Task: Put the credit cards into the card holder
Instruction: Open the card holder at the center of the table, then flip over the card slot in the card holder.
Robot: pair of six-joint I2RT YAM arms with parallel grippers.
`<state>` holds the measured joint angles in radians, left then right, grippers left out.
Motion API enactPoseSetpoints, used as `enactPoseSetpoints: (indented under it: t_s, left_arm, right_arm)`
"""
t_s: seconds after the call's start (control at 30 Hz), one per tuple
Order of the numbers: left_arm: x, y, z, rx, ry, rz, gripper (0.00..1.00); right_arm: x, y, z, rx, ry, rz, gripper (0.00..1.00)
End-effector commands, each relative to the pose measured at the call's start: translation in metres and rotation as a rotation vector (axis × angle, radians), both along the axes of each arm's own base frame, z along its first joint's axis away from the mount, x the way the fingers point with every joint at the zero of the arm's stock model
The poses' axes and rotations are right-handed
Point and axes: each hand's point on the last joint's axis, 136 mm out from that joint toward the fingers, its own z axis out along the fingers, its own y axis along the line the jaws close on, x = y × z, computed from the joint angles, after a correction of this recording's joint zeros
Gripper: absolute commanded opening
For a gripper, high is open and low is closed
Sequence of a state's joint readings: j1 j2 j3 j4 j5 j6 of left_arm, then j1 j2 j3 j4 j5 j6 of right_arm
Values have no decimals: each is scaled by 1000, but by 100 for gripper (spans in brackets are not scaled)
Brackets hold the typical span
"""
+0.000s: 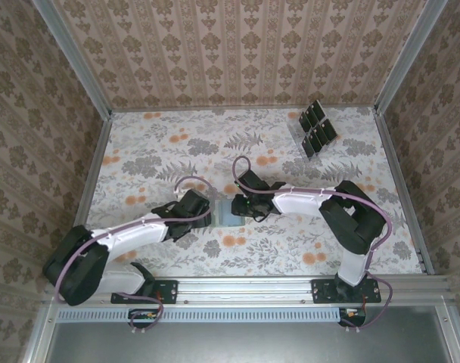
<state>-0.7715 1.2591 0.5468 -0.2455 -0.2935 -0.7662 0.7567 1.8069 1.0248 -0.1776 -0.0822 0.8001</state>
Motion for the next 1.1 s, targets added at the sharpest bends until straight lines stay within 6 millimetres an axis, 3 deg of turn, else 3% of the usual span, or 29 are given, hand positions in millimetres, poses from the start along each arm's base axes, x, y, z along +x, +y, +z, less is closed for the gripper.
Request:
enactPoseSetpoints:
  t_s: [0.0,0.17,0.3,0.7,1.07]
  left_arm:
    - [8,-1,30,10,-71,-40,80]
    - [16,-5,51,22,-111,-90,82]
    - [19,-6,51,58,-104,-126,82]
    - [11,13,10,200,14,-115,81]
    - [9,18,-10,229,57,-92,80]
  right_arm:
    - [4,-4,16,-23,-21,14,32]
    - [3,-1,38,15,-51,19,33]
    - [2,3,45,33,-57,23,35]
    - [2,13,31,62,-27,23,37]
    - [1,15,13,46,3,30,36]
